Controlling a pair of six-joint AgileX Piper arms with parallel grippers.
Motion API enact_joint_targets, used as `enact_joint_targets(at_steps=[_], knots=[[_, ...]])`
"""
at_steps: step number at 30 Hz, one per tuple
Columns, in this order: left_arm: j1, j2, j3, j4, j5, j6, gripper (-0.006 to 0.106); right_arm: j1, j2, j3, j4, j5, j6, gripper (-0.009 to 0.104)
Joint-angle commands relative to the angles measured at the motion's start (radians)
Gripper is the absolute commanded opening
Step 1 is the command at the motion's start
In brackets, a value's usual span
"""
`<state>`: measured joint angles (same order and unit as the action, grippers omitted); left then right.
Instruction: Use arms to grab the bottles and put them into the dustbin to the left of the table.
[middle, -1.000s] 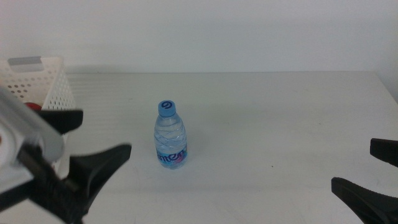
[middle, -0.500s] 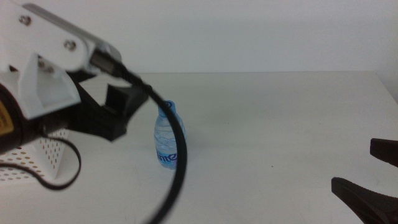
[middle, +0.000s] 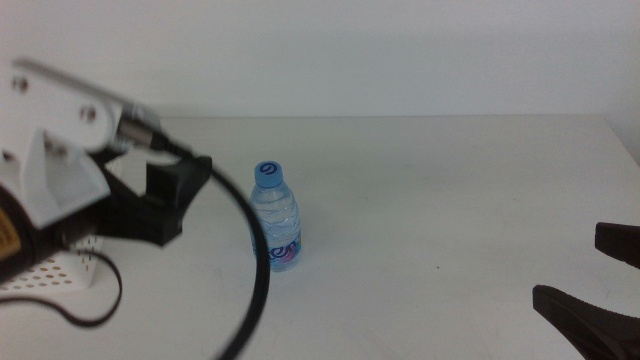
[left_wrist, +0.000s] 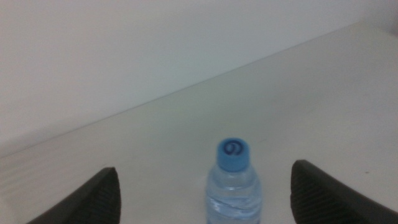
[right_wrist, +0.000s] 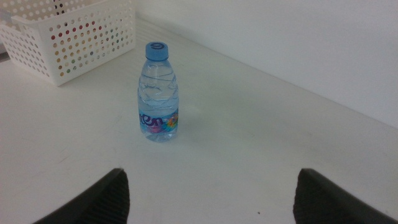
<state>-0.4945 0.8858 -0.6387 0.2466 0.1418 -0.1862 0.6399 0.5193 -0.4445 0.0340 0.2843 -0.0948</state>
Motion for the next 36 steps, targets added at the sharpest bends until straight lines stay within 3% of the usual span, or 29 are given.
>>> enact_joint_targets(at_steps=[1, 16, 29, 36], knots=[[-0.002, -0.029, 0.038, -0.018, -0.183, -0.021, 0.09, -0.004, 0.002, -0.025, -0.011, -0.077, -0.003, 0.07], [-0.002, 0.022, 0.453, -0.048, -0.725, -0.079, 0.09, -0.004, 0.002, -0.025, -0.011, -0.077, -0.003, 0.07], [-0.002, 0.355, 0.446, -0.086, -1.088, -0.074, 0.09, -0.004, 0.002, -0.025, -0.011, -0.077, -0.003, 0.07], [-0.002, 0.515, 0.356, -0.088, -1.128, -0.064, 0.09, -0.004, 0.002, -0.025, -0.011, -0.077, -0.003, 0.07]])
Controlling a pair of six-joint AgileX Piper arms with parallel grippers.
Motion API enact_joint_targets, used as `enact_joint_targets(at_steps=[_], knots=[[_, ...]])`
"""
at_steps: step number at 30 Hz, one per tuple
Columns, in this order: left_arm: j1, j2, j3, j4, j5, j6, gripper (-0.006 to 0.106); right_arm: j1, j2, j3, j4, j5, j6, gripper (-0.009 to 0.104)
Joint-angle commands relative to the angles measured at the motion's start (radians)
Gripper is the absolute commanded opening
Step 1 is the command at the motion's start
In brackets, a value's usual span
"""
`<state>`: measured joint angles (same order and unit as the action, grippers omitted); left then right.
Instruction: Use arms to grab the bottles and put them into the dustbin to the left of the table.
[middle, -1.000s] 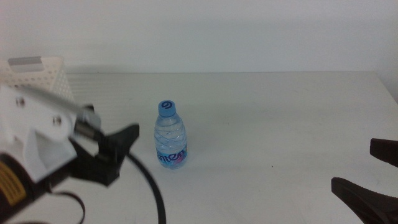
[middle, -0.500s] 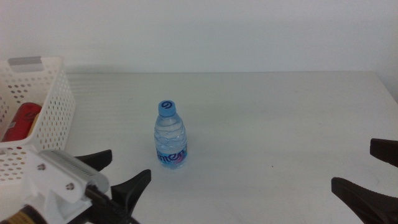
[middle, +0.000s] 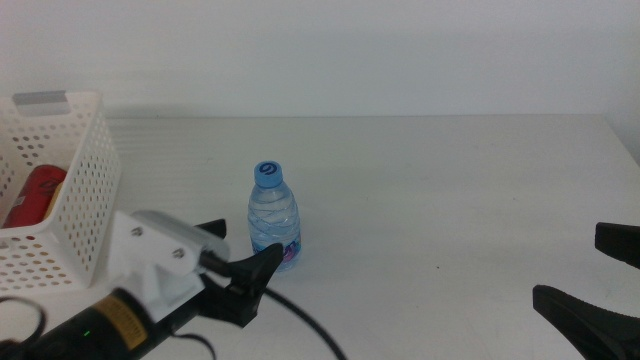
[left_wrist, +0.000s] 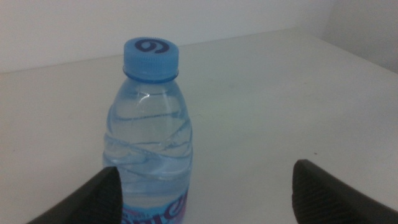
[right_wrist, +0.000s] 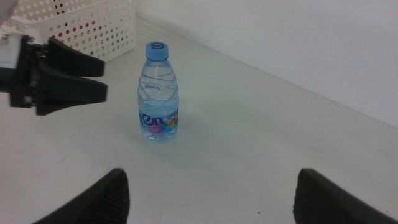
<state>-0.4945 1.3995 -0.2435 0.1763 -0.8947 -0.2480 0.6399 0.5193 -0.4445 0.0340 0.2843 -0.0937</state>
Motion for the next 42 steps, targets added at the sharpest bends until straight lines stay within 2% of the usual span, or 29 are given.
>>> enact_joint_targets(at_steps=[1, 10, 22, 36, 42], knots=[[-0.002, 0.017, -0.052, -0.019, -0.092, 0.011, 0.09, -0.004, 0.002, -0.025, -0.011, -0.077, -0.004, 0.07], [-0.002, 0.128, -0.136, -0.097, -0.097, 0.043, 0.09, -0.004, 0.002, -0.025, -0.011, -0.077, -0.004, 0.07], [-0.002, 0.267, -0.238, -0.103, -0.11, 0.069, 0.09, -0.004, 0.002, -0.025, -0.011, -0.078, -0.004, 0.07], [0.0, 0.478, -0.303, -0.149, -0.368, 0.073, 0.09, -0.004, 0.002, -0.025, -0.011, -0.078, -0.004, 0.07], [0.0, 0.494, -0.321, -0.15, -0.398, 0.21, 0.086, -0.004, 0.002, -0.025, -0.011, -0.078, -0.004, 0.07]])
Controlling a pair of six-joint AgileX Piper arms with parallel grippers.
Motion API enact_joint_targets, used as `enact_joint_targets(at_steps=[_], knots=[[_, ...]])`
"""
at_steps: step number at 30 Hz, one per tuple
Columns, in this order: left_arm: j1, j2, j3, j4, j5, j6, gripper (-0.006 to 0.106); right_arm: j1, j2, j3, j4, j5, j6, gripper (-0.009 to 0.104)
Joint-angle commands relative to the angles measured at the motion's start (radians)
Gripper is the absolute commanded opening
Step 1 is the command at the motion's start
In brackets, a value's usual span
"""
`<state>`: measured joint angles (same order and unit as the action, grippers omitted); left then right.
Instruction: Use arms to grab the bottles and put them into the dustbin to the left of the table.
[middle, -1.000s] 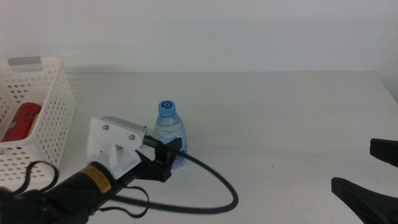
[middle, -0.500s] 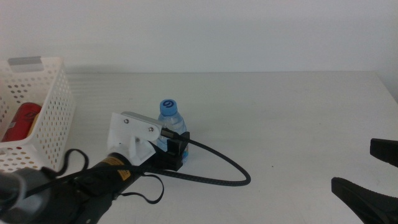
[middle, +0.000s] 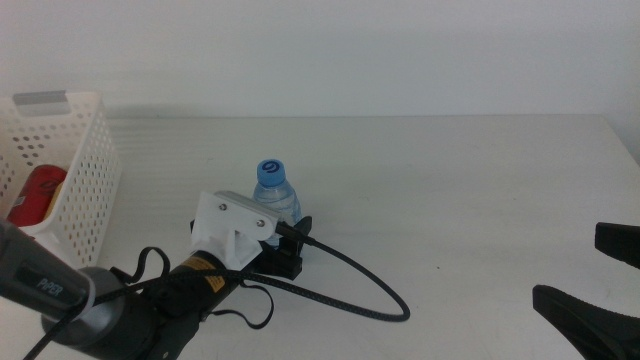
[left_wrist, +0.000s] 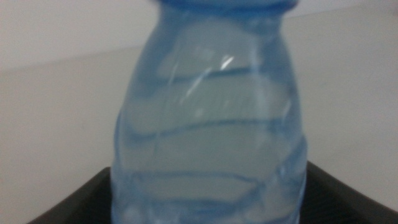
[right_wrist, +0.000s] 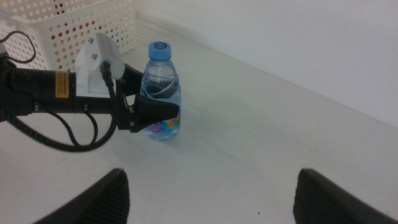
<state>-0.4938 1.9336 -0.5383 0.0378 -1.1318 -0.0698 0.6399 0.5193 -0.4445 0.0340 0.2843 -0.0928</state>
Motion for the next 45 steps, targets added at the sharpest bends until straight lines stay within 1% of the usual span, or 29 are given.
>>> enact_joint_targets(at_steps=[1, 6, 9, 11, 12, 15, 16, 20, 22, 30, 33, 36, 40, 45], knots=[[-0.002, -0.04, -0.031, -0.012, -0.16, 0.048, 0.084, -0.004, 0.002, -0.025, -0.011, -0.078, -0.005, 0.07], [-0.002, -0.04, -0.043, -0.011, -0.168, 0.054, 0.07, -0.004, 0.002, -0.025, -0.011, -0.078, -0.005, 0.07], [-0.002, -0.039, -0.043, -0.011, -0.168, 0.054, 0.058, -0.004, 0.002, -0.025, -0.011, -0.078, -0.005, 0.07], [-0.002, -0.038, -0.044, -0.011, -0.168, 0.05, 0.045, -0.004, 0.002, -0.025, -0.011, -0.078, -0.005, 0.07], [-0.002, -0.038, -0.044, -0.011, -0.168, 0.035, 0.028, -0.004, 0.002, -0.025, -0.011, -0.078, -0.005, 0.07], [-0.002, -0.051, -0.029, -0.014, -0.171, -0.007, 0.002, -0.004, 0.002, -0.025, -0.011, -0.077, -0.005, 0.07], [-0.002, -0.067, -0.016, -0.022, -0.165, -0.021, -0.005, -0.004, 0.002, -0.025, -0.011, -0.077, -0.005, 0.07], [-0.002, -0.171, 0.052, -0.056, -0.116, -0.031, -0.005, -0.004, 0.002, -0.025, -0.011, -0.077, -0.005, 0.07], [-0.002, -0.25, 0.076, -0.065, -0.056, -0.028, -0.005, -0.004, 0.002, -0.025, -0.011, -0.077, -0.005, 0.07], [-0.002, -0.553, 0.06, -0.063, 0.328, -0.018, -0.005, -0.004, 0.002, -0.025, -0.013, -0.077, -0.005, 0.07], [-0.002, -0.631, 0.019, -0.065, 0.469, 0.006, -0.005, -0.004, 0.002, -0.025, -0.013, -0.077, -0.005, 0.07], [-0.002, -0.681, -0.052, -0.064, 0.677, 0.026, -0.005, -0.004, 0.002, -0.025, -0.013, -0.077, -0.005, 0.07], [0.023, -0.69, -0.193, -0.064, 0.961, 0.025, -0.005, -0.004, 0.002, -0.025, -0.013, -0.077, -0.005, 0.07], [0.058, -0.689, -0.34, -0.064, 1.209, 0.025, -0.005, -0.004, 0.002, -0.025, -0.013, -0.077, -0.005, 0.07]])
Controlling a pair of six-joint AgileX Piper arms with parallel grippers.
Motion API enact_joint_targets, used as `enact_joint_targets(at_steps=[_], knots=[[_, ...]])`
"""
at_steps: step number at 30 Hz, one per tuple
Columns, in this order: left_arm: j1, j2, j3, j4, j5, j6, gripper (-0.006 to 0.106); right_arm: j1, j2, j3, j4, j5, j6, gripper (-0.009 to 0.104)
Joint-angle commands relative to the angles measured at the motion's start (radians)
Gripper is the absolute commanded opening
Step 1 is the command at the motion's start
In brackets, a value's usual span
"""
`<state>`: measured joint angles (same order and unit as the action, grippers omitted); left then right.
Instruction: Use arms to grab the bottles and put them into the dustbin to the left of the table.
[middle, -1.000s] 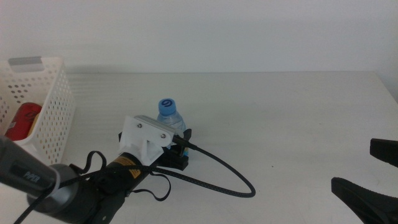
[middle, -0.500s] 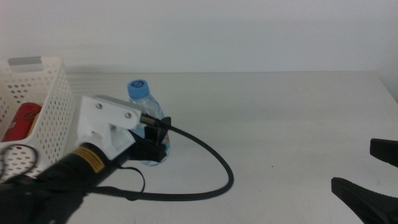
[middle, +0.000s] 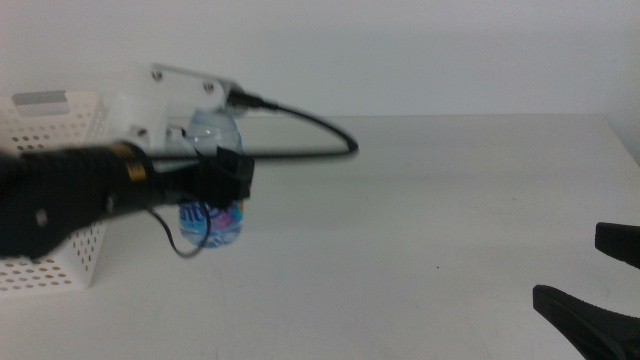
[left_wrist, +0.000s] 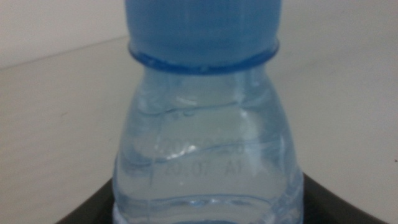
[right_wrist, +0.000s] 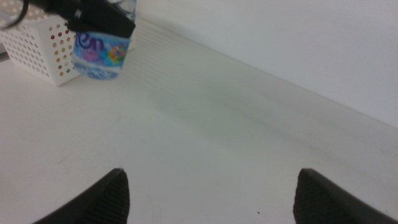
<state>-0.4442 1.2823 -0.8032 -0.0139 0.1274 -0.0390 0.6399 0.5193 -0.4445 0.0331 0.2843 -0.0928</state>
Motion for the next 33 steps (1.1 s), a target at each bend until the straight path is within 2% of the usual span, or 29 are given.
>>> enact_joint_targets(at_steps=[1, 8, 21, 25, 33], knots=[[0.02, -0.038, -0.106, -0.012, 0.001, -0.006, -0.005, -0.004, 0.002, -0.025, -0.012, -0.077, -0.005, 0.07], [0.161, -0.016, -0.33, -0.011, 0.355, 0.01, -0.005, -0.004, 0.002, -0.025, -0.012, -0.077, -0.005, 0.07], [0.485, 0.194, -0.762, -0.013, 0.845, 0.163, -0.005, -0.004, 0.002, -0.025, -0.012, -0.077, -0.005, 0.07], [0.569, 0.248, -0.841, -0.015, 0.919, 0.178, -0.005, -0.004, 0.002, -0.025, -0.012, -0.077, -0.005, 0.07], [0.698, 0.337, -0.849, -0.054, 0.911, 0.225, -0.005, -0.004, 0.002, -0.025, -0.012, -0.077, -0.005, 0.07]])
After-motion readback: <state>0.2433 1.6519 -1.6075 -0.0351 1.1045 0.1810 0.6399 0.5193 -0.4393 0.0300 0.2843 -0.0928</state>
